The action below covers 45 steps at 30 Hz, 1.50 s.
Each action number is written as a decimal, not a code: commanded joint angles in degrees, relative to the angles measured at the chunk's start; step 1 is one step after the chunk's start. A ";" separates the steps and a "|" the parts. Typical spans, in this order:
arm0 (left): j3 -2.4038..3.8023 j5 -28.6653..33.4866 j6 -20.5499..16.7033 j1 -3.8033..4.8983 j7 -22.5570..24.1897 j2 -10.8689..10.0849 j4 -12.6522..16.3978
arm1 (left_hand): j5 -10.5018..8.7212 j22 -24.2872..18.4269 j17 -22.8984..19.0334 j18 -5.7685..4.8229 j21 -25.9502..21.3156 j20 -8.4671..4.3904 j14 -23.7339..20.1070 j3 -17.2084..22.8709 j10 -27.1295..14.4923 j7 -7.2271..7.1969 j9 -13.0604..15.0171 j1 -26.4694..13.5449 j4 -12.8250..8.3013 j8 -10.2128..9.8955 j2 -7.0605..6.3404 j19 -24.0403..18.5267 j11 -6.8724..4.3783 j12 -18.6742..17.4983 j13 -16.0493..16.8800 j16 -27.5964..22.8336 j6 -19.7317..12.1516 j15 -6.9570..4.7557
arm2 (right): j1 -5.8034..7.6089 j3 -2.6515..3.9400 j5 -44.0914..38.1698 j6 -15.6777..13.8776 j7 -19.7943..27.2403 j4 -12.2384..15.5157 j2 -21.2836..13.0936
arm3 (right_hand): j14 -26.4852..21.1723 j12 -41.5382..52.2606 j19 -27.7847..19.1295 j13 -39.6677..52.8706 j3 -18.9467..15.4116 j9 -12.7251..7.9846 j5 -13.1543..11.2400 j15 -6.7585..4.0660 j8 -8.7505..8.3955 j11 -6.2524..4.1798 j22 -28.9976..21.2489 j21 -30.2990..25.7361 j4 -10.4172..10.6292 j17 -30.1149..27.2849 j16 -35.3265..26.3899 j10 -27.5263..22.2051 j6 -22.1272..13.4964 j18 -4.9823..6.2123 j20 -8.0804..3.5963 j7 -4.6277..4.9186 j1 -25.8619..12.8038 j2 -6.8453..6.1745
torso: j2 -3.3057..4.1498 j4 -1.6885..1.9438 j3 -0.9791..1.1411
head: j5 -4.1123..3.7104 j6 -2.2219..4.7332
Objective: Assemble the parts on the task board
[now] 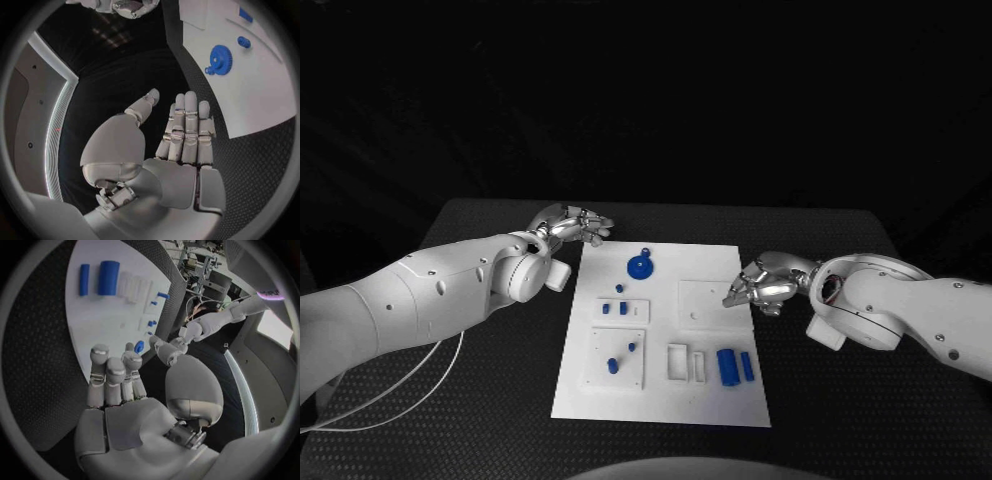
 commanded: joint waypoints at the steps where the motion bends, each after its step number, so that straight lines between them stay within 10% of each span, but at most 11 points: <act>1: 0.05 0.69 1.09 0.02 1.02 -0.50 1.27 | 0.25 0.07 0.11 0.00 -0.20 -0.14 0.47 -0.07 -0.09 -0.08 -0.01 -0.63 0.26 0.22 0.15 0.38 -0.17 0.20 0.08 -0.36 -0.36 0.09 | -0.03 -0.17 -1.36 9.51 -7.75 0.53 0.00 | 0.56 1.10 1.11 0.87 -0.25 0.42 0.32 -0.45 0.32 -1.13 0.34 0.19 1.10 0.41 0.10 -0.27 0.92 1.80 -0.74 0.22 -1.53 1.27 | -0.52 -0.23 0.03 | -1.00 -0.38; 7: 0.04 0.77 1.46 -0.04 1.23 -1.24 3.00 | 0.25 0.11 0.18 0.00 -0.23 -0.14 0.48 -0.17 -0.10 -0.07 -0.02 -0.79 0.31 0.21 0.12 0.39 -0.17 0.18 0.08 -0.40 -0.38 0.08 | -0.04 -1.18 -3.22 13.37 -12.01 1.32 0.08 | 0.67 2.34 0.96 2.63 -0.57 1.58 0.80 -0.63 0.48 -1.32 0.37 0.22 1.14 1.94 -0.44 -0.42 0.86 1.80 -1.22 0.01 -3.68 2.76 | -0.85 -0.67 0.15 | -1.82 -0.90; 15: 0.04 0.80 1.62 -0.12 1.33 -1.60 3.91 | 0.24 0.19 0.31 0.00 -0.31 -0.15 0.45 -0.34 -0.14 -0.06 -0.04 -1.08 0.42 0.20 0.05 0.39 -0.16 0.16 0.07 -0.51 -0.43 0.09 | -0.04 -3.05 -3.36 12.45 -13.99 2.78 0.30 | 0.99 1.36 0.42 2.37 0.65 1.38 -2.21 -0.24 -0.52 -1.00 0.39 0.08 3.65 3.15 -1.60 -0.83 0.38 1.80 -1.21 0.34 -7.38 -0.13 | -1.34 -0.84 0.00 | -2.47 -1.96; 20: 0.04 1.03 2.87 -0.14 0.67 -1.51 3.81 | 0.25 0.23 0.39 0.00 -0.36 -0.16 0.43 -0.42 -0.16 -0.05 -0.05 -1.26 0.50 0.19 0.08 0.40 -0.15 0.15 0.07 -0.60 -0.45 0.09 | -0.09 -3.44 -2.88 11.16 -14.28 2.97 1.50 | 1.17 1.30 0.42 2.50 1.28 1.37 -3.00 -0.25 -0.68 -1.01 0.43 0.18 4.47 3.71 -1.92 -0.63 0.59 1.80 -1.24 0.32 -8.19 -0.47 | -1.43 -0.95 -0.06 | -2.39 -2.11; 26: 0.04 1.03 3.27 -0.14 0.64 -1.36 3.91 | 0.29 0.30 0.49 0.00 -0.44 -0.15 0.39 -0.49 -0.24 -0.03 -0.07 -1.47 0.62 0.17 0.17 0.38 -0.12 0.11 0.06 -0.72 -0.51 0.11 | -0.58 -3.65 -4.33 11.62 -15.25 2.01 2.93 | 1.44 1.11 0.49 2.72 3.39 1.57 -3.69 -0.25 -0.84 -0.98 0.34 0.23 7.39 4.54 -2.51 -0.60 0.69 1.80 -1.29 0.30 -9.53 -4.25 | -1.31 -0.78 -0.06 | -2.36 -2.04; 45: 0.03 1.03 3.79 -0.14 0.62 -1.65 4.44 | 0.29 0.45 0.72 0.00 -0.63 -0.12 0.33 -0.65 -0.34 0.00 -0.11 -1.99 0.93 0.13 0.28 0.34 -0.09 0.09 0.05 -0.98 -0.60 0.15 | -2.50 -3.90 -7.37 11.69 -16.16 0.37 5.17 | 1.71 1.04 0.54 2.97 5.56 2.26 -3.67 -0.38 -0.42 -1.18 0.40 0.50 9.05 5.37 -2.95 -0.43 1.32 1.80 -1.27 0.12 -9.59 -4.52 | -1.29 -0.84 -0.10 | -1.49 -2.78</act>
